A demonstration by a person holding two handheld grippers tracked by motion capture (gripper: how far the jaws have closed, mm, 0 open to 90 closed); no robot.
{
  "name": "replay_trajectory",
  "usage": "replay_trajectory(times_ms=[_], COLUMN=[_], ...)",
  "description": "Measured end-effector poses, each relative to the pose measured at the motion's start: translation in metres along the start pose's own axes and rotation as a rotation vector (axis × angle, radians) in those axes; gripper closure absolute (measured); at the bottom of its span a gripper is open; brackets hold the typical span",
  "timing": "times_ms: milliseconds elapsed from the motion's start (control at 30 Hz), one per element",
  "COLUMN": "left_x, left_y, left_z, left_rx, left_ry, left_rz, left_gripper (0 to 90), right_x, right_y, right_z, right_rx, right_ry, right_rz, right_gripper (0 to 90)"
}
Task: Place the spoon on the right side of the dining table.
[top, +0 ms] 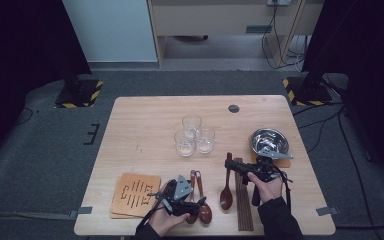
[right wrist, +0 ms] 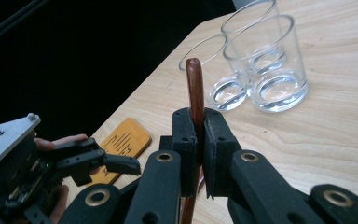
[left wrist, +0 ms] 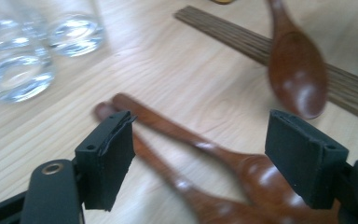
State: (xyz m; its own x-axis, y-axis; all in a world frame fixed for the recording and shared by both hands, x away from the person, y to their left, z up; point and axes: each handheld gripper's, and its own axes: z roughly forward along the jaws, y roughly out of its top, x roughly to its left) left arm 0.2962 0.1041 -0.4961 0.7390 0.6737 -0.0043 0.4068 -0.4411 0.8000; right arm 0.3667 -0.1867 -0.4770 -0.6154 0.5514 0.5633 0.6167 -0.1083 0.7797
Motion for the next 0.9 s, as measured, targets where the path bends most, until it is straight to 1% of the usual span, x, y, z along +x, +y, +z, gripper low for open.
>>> replay_trajectory(times_ms=[100,267,567,667,900], left_x=[0.01,0.029,0.062,0.07,0.089], left_y=[-0.004,-0.012,-0.027,-0.033,-0.05], left_z=[-0.007,-0.019,-0.045,-0.052,-0.064], left_rx=[-0.004,-0.006,-0.026,-0.028,-0.011], left_ry=[0.025,0.072,0.161,0.185,0.24], left_rz=[-0.02,-0.061,-0.134,-0.156,-0.204], left_gripper=[23.0,22.9,22.3,22.1,21.7], right_x=[-0.001,-0.001,-0.001,-0.001,-0.001], right_y=[0.001,0.002,0.006,0.007,0.009], right_z=[-0.002,-0.003,-0.005,-0.006,-0.007], right_rx=[-0.006,-0.001,-0.014,-0.018,-0.025], right_ry=[-0.013,-0.025,-0.034,-0.036,-0.045], right_rz=[-0.006,-0.013,-0.024,-0.029,-0.035], right_gripper=[85.0,85.0,85.0,85.0,85.0])
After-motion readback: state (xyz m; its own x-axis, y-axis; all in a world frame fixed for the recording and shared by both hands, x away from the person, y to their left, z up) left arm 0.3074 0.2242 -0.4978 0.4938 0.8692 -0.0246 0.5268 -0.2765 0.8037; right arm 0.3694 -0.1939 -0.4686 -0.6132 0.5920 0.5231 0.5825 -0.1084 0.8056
